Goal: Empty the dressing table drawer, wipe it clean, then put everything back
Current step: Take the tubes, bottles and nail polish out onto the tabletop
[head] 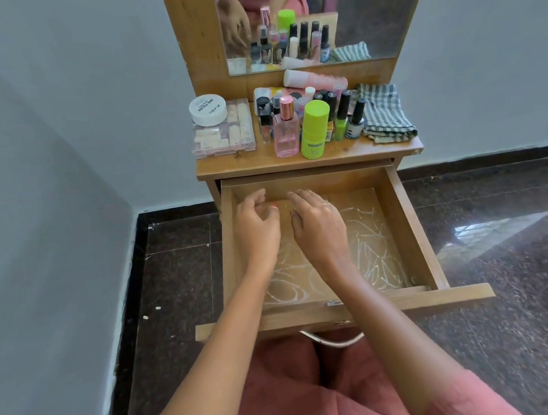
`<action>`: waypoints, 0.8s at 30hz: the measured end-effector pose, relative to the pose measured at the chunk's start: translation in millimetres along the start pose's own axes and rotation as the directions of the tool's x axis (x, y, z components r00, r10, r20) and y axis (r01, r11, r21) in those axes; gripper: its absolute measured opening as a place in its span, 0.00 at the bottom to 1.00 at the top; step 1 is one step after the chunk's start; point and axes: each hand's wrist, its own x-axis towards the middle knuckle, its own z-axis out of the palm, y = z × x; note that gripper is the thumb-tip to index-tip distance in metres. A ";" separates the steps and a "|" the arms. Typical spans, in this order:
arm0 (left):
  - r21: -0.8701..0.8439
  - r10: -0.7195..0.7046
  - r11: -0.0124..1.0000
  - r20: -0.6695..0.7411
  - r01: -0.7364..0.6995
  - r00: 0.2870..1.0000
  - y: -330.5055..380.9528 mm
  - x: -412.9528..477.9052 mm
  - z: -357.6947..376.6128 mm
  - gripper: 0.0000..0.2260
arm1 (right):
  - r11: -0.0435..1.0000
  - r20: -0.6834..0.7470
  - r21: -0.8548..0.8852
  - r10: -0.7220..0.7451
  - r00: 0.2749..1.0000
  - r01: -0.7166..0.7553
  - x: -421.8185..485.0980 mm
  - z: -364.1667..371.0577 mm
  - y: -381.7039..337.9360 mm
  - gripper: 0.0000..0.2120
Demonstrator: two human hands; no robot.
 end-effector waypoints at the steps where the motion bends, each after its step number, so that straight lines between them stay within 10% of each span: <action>1: 0.009 -0.005 1.000 0.018 0.005 1.000 0.2 -4.5 4.3 0.15 | 1.000 -0.008 -0.007 0.001 1.000 -0.001 -3.1 -2.4 4.2 0.14; 12: 0.007 0.041 0.999 0.141 -0.043 0.989 24.1 -19.8 57.8 0.14 | 0.992 -0.070 -0.033 0.121 0.990 -0.124 -6.2 -40.3 58.5 0.13; 24: -0.037 0.110 0.994 0.209 -0.105 0.972 67.7 7.3 127.8 0.15 | 0.849 -0.164 0.335 0.479 0.862 -0.409 64.3 -78.3 112.0 0.11</action>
